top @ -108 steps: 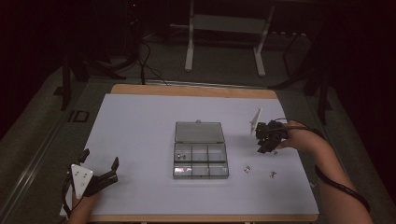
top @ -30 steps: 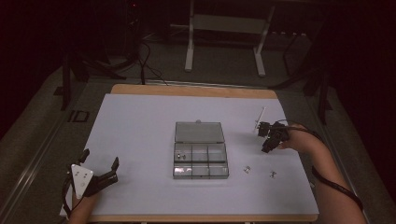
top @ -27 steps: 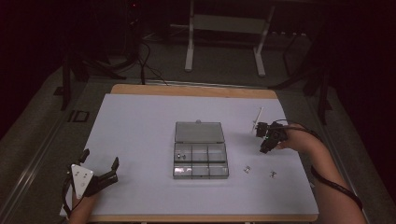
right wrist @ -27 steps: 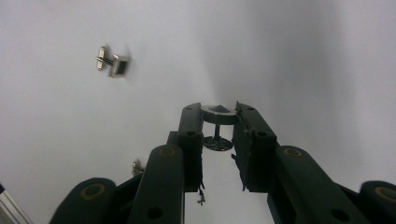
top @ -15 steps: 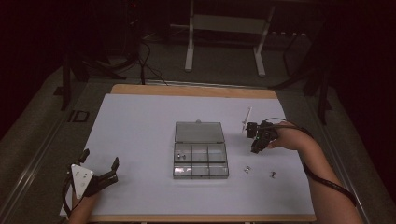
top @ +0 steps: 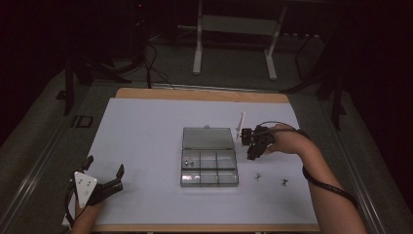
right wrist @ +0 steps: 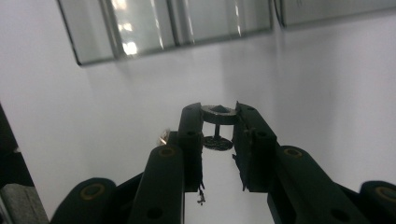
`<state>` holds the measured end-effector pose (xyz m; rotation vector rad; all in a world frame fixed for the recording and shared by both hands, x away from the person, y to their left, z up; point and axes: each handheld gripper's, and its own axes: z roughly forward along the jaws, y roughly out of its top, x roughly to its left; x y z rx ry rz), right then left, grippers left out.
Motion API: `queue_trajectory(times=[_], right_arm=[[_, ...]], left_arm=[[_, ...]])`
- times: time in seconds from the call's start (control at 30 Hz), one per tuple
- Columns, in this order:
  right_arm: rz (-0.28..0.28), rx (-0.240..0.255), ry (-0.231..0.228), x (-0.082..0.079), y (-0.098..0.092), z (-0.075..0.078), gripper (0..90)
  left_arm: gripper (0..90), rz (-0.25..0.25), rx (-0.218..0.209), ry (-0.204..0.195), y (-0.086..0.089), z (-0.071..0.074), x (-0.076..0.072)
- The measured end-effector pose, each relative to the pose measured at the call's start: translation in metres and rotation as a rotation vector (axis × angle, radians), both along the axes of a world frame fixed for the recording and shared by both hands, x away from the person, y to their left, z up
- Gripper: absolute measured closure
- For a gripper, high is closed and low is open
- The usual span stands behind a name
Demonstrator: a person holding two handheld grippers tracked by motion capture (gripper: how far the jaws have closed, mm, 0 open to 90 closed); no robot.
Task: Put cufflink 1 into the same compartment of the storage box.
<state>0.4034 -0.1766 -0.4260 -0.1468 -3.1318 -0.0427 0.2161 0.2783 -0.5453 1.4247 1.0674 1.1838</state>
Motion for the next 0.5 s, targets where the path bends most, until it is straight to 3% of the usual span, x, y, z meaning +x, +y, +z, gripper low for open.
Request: queue_trajectory(times=[0.5], right_arm=[[0.129,0.006,0.002,-0.01,0.056,0.005,73.2]], left_arm=[[2.4,-0.001,0.0,0.0,0.0,0.0,0.0]])
